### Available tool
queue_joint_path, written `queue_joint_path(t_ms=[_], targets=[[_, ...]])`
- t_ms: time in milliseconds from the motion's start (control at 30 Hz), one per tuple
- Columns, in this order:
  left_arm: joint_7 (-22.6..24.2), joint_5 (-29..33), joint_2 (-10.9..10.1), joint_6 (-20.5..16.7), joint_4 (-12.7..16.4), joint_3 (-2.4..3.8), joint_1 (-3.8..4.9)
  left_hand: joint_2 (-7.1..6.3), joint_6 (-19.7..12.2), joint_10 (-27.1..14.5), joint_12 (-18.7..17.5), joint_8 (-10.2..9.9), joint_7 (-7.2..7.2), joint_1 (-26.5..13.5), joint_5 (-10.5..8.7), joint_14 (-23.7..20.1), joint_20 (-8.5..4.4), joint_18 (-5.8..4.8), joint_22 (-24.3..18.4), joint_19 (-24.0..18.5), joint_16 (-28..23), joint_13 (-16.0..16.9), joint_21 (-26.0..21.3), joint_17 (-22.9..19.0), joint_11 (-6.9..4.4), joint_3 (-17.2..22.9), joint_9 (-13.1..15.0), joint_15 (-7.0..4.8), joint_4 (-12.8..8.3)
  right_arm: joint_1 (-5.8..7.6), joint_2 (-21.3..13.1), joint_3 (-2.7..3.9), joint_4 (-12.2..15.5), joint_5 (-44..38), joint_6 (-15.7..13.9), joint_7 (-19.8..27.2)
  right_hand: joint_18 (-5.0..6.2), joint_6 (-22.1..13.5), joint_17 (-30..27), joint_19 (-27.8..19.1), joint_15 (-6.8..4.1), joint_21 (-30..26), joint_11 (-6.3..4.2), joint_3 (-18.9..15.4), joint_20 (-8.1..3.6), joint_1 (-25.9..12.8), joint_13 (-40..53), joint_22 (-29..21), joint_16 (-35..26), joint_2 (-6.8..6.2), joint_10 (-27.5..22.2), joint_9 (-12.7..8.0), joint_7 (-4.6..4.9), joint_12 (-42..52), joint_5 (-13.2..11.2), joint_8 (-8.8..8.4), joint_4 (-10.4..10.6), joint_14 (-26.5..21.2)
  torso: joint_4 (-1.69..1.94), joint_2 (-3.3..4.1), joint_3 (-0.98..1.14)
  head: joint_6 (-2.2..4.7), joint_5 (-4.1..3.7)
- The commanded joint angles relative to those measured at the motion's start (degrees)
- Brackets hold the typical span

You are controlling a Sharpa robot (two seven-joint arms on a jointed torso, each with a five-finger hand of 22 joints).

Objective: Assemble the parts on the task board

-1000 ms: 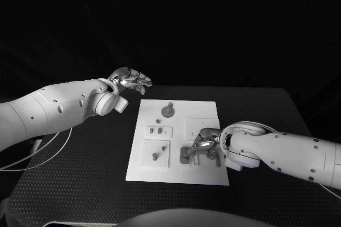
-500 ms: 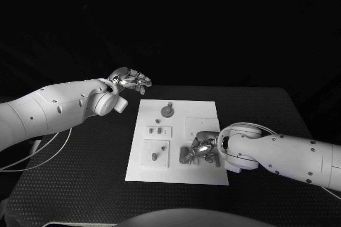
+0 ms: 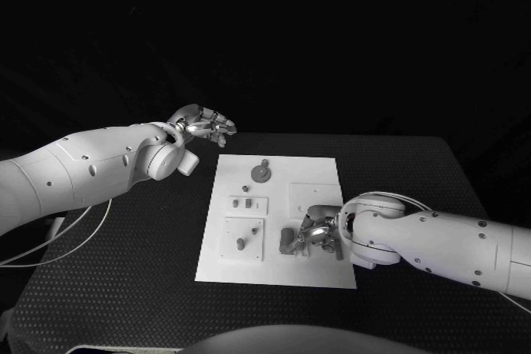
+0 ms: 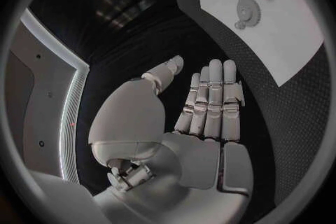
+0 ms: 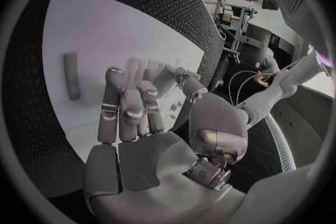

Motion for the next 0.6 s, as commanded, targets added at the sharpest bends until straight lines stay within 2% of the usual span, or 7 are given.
queue_joint_path(t_ms=[33,233,367,500,600], targets=[[0.52,0.26,0.05,0.72,0.11,0.03,0.05,0.19,-0.42,-0.13,0.28,0.35,0.04,-0.36,0.24,0.57,-0.27,0.62,0.07,0.25,-0.24,0.01,-0.20,0.09,0.15,-0.02,-0.10,-0.01,0.39,-0.04,0.10,0.02,-0.40,-1.61,-1.45,-1.00,0.78,1.25,0.08,0.50,-0.44,-0.17,-0.05,-0.17,-0.10,-0.32,0.18,1.00,0.22,1.94,0.50,0.06,0.74,0.47,0.10,0.33,0.47,-0.05,-0.04,-0.01,-0.01,-0.03,0.06],[0.48,0.26,0.00,0.69,0.08,0.03,0.05,0.24,-0.40,-0.11,0.30,0.37,0.03,-0.39,0.25,0.58,-0.27,0.61,0.08,0.26,-0.26,0.02,-0.21,0.11,0.14,-0.02,-0.11,-0.01,0.44,-0.04,0.01,0.02,-0.87,-1.61,-0.92,-1.09,0.78,1.37,0.21,0.43,-0.53,-0.20,-0.13,-0.15,-0.17,-1.14,0.34,1.05,0.37,5.37,0.66,0.04,0.66,0.64,0.11,0.24,1.06,-0.08,-0.02,0.01,-0.01,-0.08,0.05],[0.46,0.26,0.04,0.76,0.09,0.03,0.05,0.25,-0.40,-0.11,0.30,0.38,0.03,-0.40,0.25,0.58,-0.27,0.62,0.09,0.26,-0.26,0.02,-0.22,0.12,0.14,-0.02,-0.11,-0.01,0.44,-0.04,0.07,0.02,-1.01,-1.62,-0.32,-1.12,0.78,1.42,0.30,0.33,-0.55,-0.01,-0.14,-0.19,-0.27,-0.03,0.47,1.19,0.52,6.65,0.71,0.08,0.65,0.79,0.11,0.18,-1.47,-0.13,-0.01,-0.01,-0.02,-0.08,0.00],[0.46,0.26,0.09,0.75,0.07,0.03,0.05,0.26,-0.40,-0.11,0.31,0.39,0.03,-0.38,0.26,0.59,-0.28,0.62,0.09,0.26,-0.27,0.02,-0.22,0.13,0.14,-0.01,-0.12,-0.01,0.44,-0.04,0.16,0.02,-1.15,-1.91,0.62,-1.25,0.78,1.55,0.30,0.29,-0.55,0.15,-0.16,-0.21,-0.30,1.43,0.57,1.19,0.61,7.33,0.85,0.14,0.63,0.92,0.10,0.16,-4.76,-0.16,-0.03,0.01,0.01,-0.12,0.01],[0.43,0.26,0.07,0.76,0.03,0.03,0.05,0.28,-0.40,-0.10,0.31,0.39,0.02,-0.36,0.27,0.59,-0.28,0.63,0.10,0.26,-0.28,0.02,-0.23,0.14,0.13,0.00,-0.12,-0.01,0.43,-0.04,0.09,0.02,-1.12,-1.91,0.99,-1.20,0.78,1.54,0.21,0.24,-0.55,0.25,-0.13,-0.19,-0.33,3.00,0.58,1.21,0.64,6.96,0.90,0.17,0.62,0.94,0.10,0.11,-5.46,-0.20,-0.02,-0.01,0.01,-0.12,0.00]])
